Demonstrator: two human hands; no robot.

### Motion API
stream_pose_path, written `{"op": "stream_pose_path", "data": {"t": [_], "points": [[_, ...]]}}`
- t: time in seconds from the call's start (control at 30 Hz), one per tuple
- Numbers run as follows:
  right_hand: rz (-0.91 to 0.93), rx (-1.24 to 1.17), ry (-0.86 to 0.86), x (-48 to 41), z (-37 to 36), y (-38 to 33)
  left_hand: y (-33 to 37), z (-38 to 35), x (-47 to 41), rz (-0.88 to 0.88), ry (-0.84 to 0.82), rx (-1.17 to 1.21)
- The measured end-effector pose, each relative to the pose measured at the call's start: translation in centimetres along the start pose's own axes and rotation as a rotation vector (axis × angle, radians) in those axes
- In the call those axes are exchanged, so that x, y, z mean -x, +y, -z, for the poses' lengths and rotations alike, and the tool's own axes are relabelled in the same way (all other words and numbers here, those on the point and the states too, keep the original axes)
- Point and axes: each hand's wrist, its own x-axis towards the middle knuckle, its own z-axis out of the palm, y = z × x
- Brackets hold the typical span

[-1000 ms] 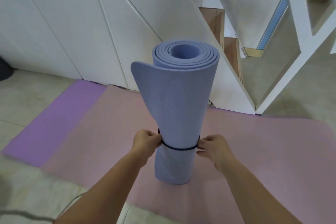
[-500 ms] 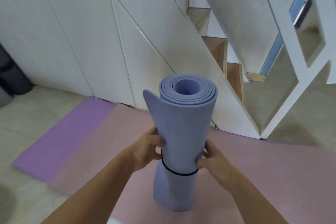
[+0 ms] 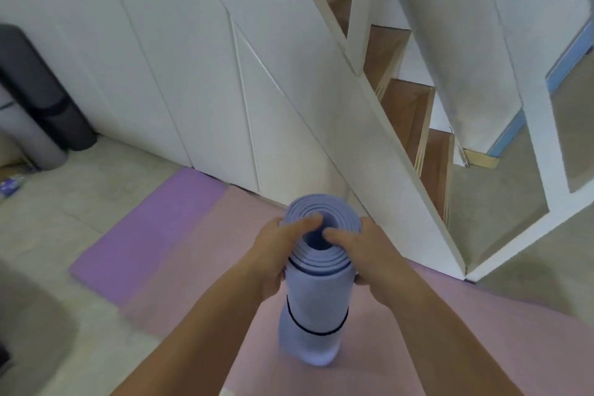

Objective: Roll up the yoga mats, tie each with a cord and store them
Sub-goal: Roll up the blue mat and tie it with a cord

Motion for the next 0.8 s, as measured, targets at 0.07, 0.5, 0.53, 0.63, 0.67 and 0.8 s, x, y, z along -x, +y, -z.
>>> {"op": "stream_pose_path", "data": {"t": [0.07,0.5,0.53,0.63,0.67,0.8], "points": [[-0.015,0.005,-0.013,1.2,-1.0,-1.2,1.3,0.5,2.0,0.042,0.102,0.019],[-0.010,0.145,-0.189,10.2,-18.5,-24.1,14.7,17.8,17.1,0.073,0.557,0.262],[0.004,0.152,-0.202,10.1,-20.6,-26.0,16.1,20.1,17.5,0.054,0.584,0.270],[0.042,0.167,-0.254,8.9,-26.7,-31.5,20.4,26.7,18.5,-0.008,0.670,0.273],[0.056,0.168,-0.277,8.3,-28.6,-33.3,21.9,28.9,18.7,-0.020,0.687,0.275],[0.075,0.180,-0.331,6.0,-35.2,-39.8,27.1,36.7,18.8,-0.070,0.731,0.259]]}}
